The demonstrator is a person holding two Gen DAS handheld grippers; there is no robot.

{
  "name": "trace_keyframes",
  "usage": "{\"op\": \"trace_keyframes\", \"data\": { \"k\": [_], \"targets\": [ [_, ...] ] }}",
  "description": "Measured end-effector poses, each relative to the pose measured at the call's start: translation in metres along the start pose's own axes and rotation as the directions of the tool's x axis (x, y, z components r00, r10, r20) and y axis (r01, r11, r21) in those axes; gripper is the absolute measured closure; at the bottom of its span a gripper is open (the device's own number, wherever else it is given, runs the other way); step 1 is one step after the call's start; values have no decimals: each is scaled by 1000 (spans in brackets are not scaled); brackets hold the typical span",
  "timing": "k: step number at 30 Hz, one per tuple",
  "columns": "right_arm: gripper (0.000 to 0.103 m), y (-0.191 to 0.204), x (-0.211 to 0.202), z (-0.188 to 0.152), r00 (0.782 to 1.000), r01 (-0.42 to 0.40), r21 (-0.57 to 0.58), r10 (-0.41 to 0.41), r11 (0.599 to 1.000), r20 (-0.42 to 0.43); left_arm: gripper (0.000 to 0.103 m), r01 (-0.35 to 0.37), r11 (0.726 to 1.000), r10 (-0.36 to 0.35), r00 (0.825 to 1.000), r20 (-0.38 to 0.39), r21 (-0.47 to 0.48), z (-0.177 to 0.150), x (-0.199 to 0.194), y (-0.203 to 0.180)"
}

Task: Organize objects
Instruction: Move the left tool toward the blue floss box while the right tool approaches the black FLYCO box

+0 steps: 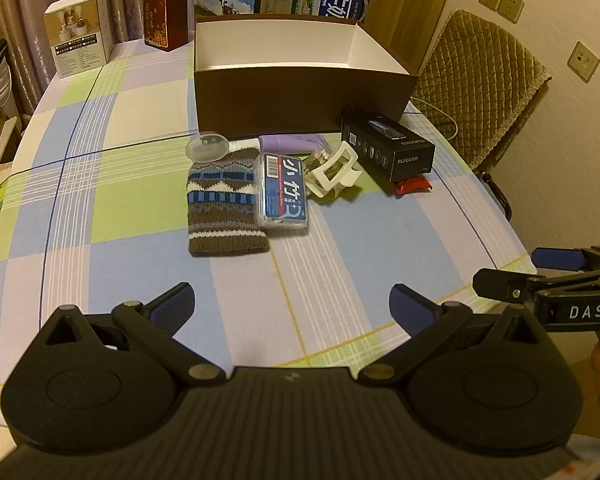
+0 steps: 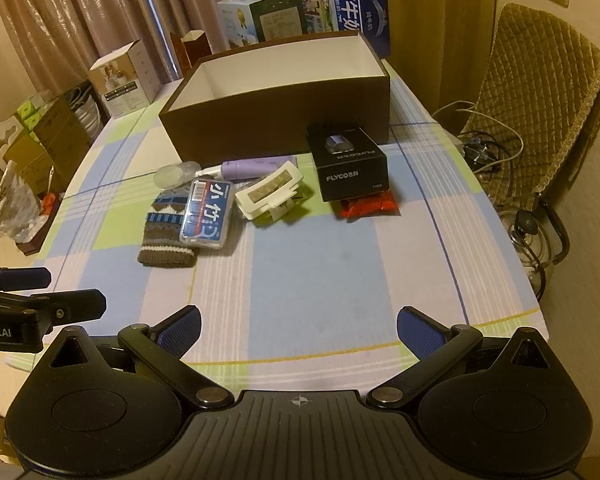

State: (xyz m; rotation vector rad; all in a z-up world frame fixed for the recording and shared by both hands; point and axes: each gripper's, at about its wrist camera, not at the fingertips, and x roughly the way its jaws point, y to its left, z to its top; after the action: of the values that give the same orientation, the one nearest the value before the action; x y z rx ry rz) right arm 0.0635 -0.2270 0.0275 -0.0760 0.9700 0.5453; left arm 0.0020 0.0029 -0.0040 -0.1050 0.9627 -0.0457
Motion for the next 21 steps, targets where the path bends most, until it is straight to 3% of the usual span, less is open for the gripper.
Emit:
{"op": "trace_keyframes", "data": {
  "k": [21],
  "targets": [
    [2,-4,0,3,1000,-13,-14,13,1000,0,1,-7,1000,7,1000,2,-12,7,5,-5]
  ]
}}
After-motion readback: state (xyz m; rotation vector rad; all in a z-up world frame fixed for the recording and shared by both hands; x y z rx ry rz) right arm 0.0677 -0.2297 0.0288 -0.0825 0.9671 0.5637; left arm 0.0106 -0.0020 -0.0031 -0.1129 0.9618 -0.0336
